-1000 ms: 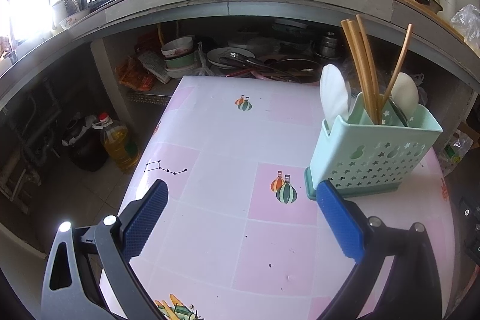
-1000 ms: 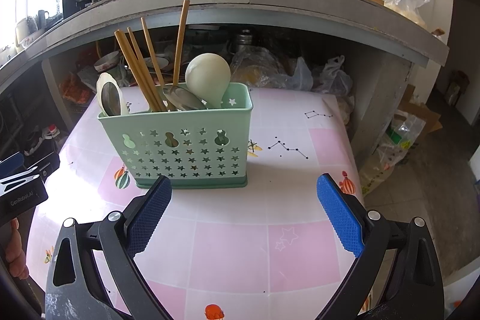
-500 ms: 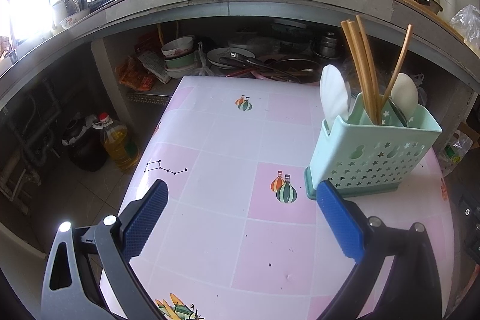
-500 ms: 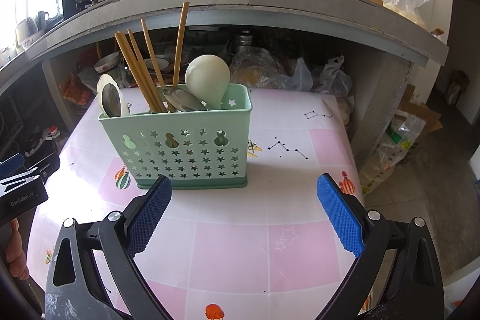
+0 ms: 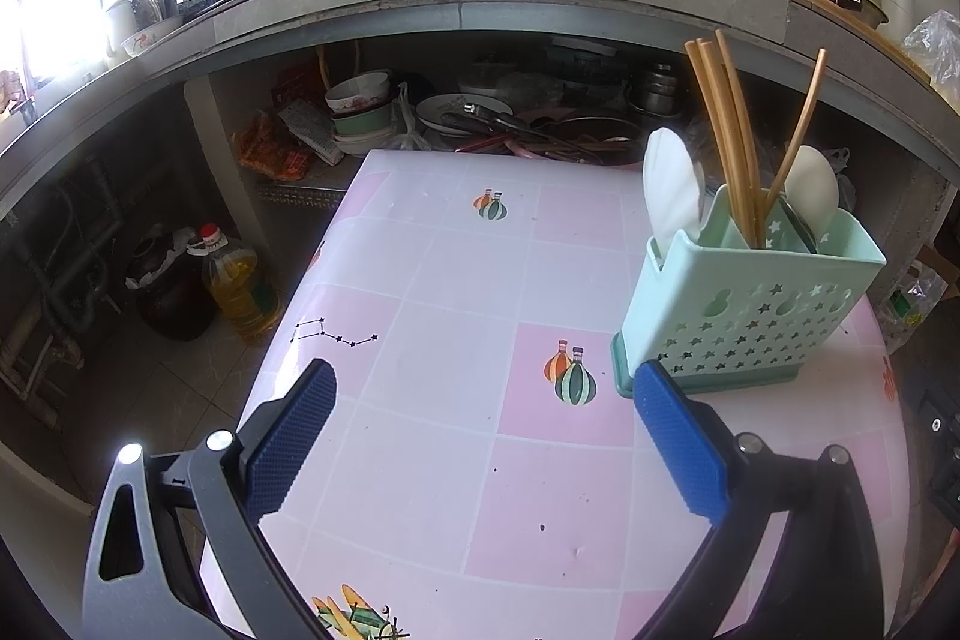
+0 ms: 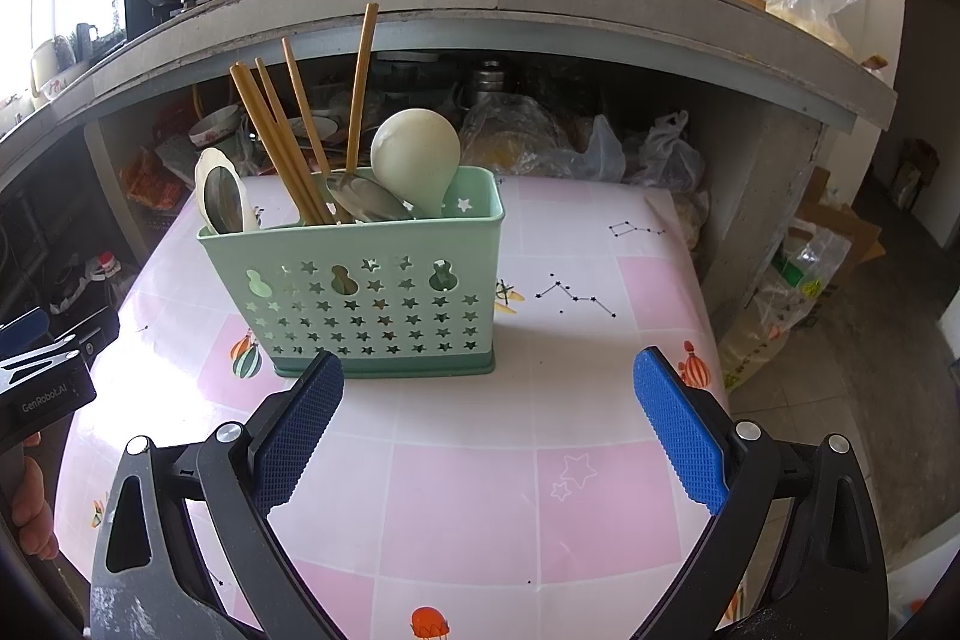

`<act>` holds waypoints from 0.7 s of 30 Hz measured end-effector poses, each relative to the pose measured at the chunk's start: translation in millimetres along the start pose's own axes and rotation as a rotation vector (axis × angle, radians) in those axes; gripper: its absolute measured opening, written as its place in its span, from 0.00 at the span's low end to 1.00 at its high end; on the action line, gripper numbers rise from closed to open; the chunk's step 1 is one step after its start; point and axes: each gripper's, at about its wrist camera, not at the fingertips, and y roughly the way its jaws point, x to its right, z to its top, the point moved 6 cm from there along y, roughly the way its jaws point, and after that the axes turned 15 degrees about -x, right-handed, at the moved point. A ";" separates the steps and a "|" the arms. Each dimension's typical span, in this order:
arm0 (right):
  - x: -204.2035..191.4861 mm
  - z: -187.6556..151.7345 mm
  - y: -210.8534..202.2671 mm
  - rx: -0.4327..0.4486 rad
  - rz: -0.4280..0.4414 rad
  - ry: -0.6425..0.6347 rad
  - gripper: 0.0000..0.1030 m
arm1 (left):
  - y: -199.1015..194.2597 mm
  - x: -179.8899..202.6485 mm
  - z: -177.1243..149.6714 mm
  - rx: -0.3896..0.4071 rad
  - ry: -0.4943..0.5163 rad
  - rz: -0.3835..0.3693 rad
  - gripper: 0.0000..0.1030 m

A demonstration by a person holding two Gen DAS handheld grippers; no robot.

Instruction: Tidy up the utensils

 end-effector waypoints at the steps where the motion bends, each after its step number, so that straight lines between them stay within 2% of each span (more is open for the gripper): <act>1: 0.2 -0.1 -0.1 0.000 0.001 0.001 0.91 | 0.2 -1.5 -0.1 -0.001 -0.003 -0.001 0.94; 21: 0.4 -0.9 -0.2 -0.001 0.003 0.003 0.91 | 2.2 -2.9 -1.6 -0.021 -0.008 -0.008 0.94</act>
